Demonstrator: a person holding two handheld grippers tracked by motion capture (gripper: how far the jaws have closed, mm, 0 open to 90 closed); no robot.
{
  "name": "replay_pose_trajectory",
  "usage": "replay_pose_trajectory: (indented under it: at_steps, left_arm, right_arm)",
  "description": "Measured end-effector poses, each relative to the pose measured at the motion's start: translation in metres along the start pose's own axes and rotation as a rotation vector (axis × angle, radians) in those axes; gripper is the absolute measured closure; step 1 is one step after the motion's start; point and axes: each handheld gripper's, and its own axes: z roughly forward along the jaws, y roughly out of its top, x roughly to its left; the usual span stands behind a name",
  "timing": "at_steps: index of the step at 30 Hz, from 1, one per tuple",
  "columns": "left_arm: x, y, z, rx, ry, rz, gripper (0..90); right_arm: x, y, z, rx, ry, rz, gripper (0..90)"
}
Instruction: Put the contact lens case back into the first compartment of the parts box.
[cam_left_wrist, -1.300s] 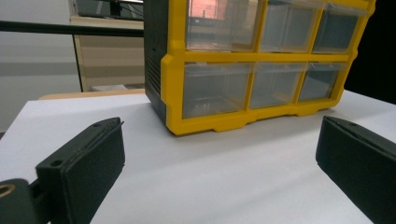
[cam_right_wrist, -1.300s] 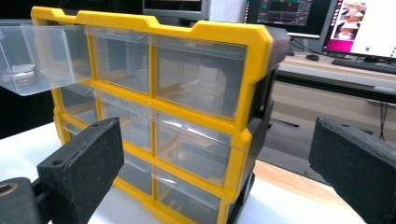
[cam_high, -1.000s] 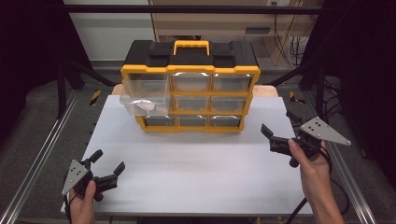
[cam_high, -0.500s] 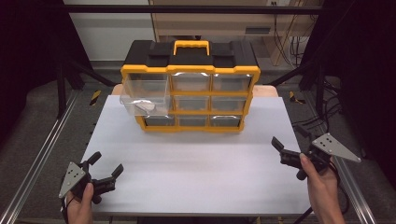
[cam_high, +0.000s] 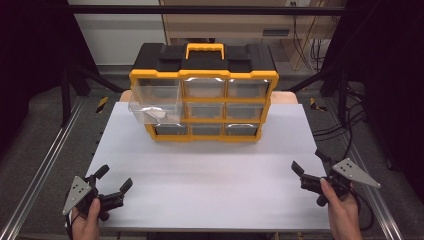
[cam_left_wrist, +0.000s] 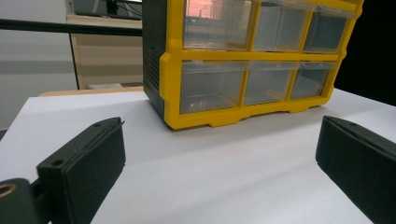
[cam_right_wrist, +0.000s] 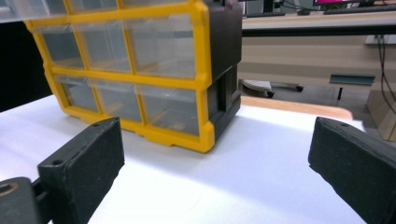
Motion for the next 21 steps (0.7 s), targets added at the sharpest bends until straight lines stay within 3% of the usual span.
replay_pose_trajectory:
  at_steps: [14, 21]
  left_arm:
    - [-0.004, -0.001, 0.003, 0.012, -0.044, 0.014, 1.1]
    - [-0.005, 0.002, 0.003, 0.012, -0.057, 0.011, 1.1]
  right_arm:
    - [0.016, -0.033, 0.019, 0.041, 0.073, 0.034, 4.3]
    - [0.025, -0.034, 0.027, 0.041, 0.103, 0.033, 4.4]
